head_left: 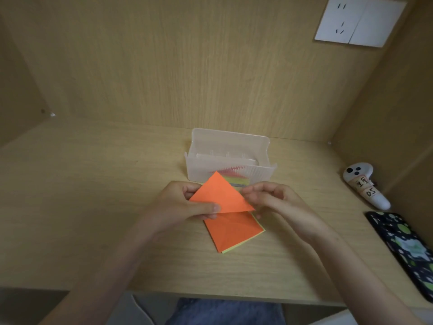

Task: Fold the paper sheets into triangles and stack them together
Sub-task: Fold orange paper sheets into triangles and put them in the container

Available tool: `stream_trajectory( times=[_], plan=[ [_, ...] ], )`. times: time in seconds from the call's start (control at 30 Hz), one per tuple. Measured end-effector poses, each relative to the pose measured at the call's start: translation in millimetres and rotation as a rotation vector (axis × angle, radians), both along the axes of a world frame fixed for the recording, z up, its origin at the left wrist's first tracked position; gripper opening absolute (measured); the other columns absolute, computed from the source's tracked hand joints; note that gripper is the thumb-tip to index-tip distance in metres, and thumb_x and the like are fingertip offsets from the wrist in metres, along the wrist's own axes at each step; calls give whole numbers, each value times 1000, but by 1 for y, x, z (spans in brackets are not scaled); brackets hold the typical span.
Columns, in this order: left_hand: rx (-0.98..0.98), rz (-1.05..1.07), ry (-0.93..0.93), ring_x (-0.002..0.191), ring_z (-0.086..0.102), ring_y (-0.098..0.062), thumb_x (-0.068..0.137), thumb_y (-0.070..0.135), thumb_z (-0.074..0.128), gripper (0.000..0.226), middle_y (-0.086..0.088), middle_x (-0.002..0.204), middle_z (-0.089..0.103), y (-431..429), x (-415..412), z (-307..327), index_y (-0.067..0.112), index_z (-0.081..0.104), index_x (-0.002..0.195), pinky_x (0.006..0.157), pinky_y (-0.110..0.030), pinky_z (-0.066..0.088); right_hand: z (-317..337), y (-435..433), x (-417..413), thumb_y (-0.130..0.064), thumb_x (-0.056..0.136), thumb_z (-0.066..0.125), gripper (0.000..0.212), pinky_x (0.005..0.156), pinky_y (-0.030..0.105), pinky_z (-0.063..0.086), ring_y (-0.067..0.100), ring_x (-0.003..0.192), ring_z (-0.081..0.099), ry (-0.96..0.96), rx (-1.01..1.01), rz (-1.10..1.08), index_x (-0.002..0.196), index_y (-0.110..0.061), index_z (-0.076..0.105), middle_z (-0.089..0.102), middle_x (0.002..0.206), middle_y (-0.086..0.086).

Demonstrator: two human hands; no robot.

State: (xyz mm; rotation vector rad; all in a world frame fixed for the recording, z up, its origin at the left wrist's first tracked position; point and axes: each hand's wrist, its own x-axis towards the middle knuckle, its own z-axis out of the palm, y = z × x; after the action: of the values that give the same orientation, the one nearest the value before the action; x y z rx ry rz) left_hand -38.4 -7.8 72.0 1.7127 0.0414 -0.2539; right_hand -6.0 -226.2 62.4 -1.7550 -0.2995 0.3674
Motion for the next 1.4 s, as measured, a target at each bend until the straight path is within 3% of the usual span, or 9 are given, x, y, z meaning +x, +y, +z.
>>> stream_trajectory(
  times=[0.1, 0.27, 0.57, 0.73, 0.9, 1.0, 1.23, 1.4],
  plan=[
    [10, -44, -25, 62, 70, -9, 72, 0, 76, 16, -4, 67, 73, -6, 1, -1, 10, 71, 84, 58, -15, 53, 4, 17, -3, -17, 74, 77, 11, 61, 18, 43, 8, 64, 55, -11, -84, 143, 79, -11, 68, 63, 68, -2],
    [-10, -48, -54, 63, 70, -10, 72, -2, 75, 17, -6, 70, 74, -8, 2, -5, 9, 71, 84, 60, -17, 55, 4, 22, 0, -5, 77, 73, 9, 54, 19, 46, 7, 57, 56, 21, -117, 176, 71, -10, 68, 67, 64, -2],
    [3, -47, -117, 67, 69, -10, 71, 1, 76, 15, -7, 70, 73, -9, 4, -9, 11, 71, 82, 61, -18, 55, 4, 23, -4, -7, 79, 70, 9, 51, 19, 44, 7, 54, 51, 17, -109, 119, 70, -8, 70, 69, 66, 1],
    [87, -58, -124, 70, 66, -2, 65, 2, 82, 26, 6, 74, 74, -9, 5, -8, 20, 72, 82, 65, -14, 52, 4, 21, -5, -7, 80, 70, 13, 52, 19, 42, 6, 52, 49, 6, -129, 97, 67, -10, 68, 68, 62, -3],
    [133, -51, -122, 67, 66, 1, 61, 3, 84, 28, 8, 71, 73, -10, 3, -8, 24, 71, 74, 63, -12, 51, 3, 20, -6, -7, 79, 70, 12, 52, 19, 42, 6, 52, 49, 23, -132, 111, 67, -10, 69, 68, 62, -1],
    [153, -57, -94, 63, 65, 2, 66, -1, 80, 26, 6, 69, 73, -10, 4, -9, 21, 70, 76, 61, -11, 49, 1, 20, -6, -8, 79, 71, 8, 52, 18, 42, 6, 52, 50, 27, -141, 115, 71, -6, 70, 68, 64, 1],
    [133, -65, 12, 70, 69, -13, 69, 2, 78, 18, -8, 77, 75, -5, 6, -11, 8, 71, 85, 73, -22, 55, 1, 16, -7, -7, 79, 70, 16, 52, 18, 42, 6, 51, 51, 23, -144, 121, 65, -12, 67, 67, 60, -1],
    [92, -43, 54, 64, 68, -9, 70, -2, 76, 16, -6, 70, 74, -4, 6, -11, 3, 70, 84, 62, -16, 56, 1, 16, -8, -6, 80, 70, 16, 52, 17, 42, 7, 51, 51, 25, -145, 104, 65, -12, 67, 66, 59, -1]
  ],
)
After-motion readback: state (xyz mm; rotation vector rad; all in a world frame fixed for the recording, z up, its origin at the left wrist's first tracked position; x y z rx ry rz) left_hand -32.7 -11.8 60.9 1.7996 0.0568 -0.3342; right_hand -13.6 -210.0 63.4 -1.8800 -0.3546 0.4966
